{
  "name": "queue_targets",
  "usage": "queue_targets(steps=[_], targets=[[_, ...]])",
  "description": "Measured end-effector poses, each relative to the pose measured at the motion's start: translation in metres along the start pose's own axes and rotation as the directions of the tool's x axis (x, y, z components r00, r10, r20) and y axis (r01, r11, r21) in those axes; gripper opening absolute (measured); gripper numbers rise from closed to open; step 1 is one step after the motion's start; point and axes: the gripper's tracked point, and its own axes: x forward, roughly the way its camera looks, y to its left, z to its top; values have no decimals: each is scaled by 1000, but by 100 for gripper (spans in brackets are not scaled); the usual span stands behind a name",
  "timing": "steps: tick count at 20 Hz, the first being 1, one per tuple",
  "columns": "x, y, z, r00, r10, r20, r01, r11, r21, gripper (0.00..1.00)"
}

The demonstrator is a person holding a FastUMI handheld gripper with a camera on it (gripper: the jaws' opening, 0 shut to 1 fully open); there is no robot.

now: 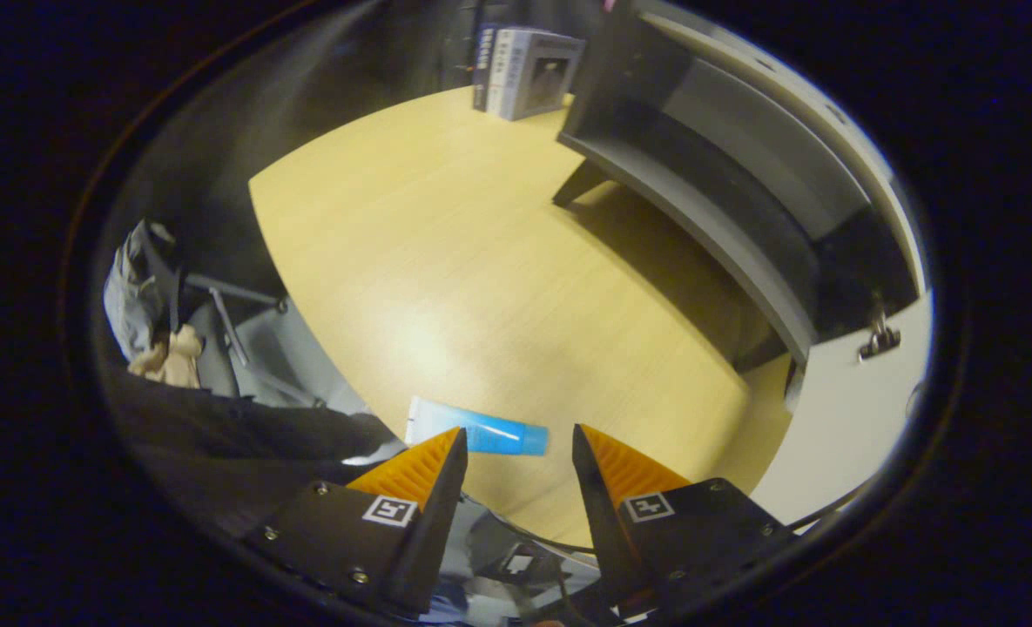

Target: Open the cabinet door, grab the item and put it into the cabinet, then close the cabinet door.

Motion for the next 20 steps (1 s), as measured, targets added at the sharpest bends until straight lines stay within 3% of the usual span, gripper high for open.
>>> queue_targets(steps=[3,7,10,17,20], targets=[[12,9,-2,998,45,-47,-54,974,-220,71],[26,23,-4,988,86,-130,-134,893,-430,71],[40,30,-7,973,105,-206,-203,816,-542,71],[67,38,-18,947,53,-316,-288,575,-766,71],[72,40,-20,936,36,-350,-314,532,-786,72]])
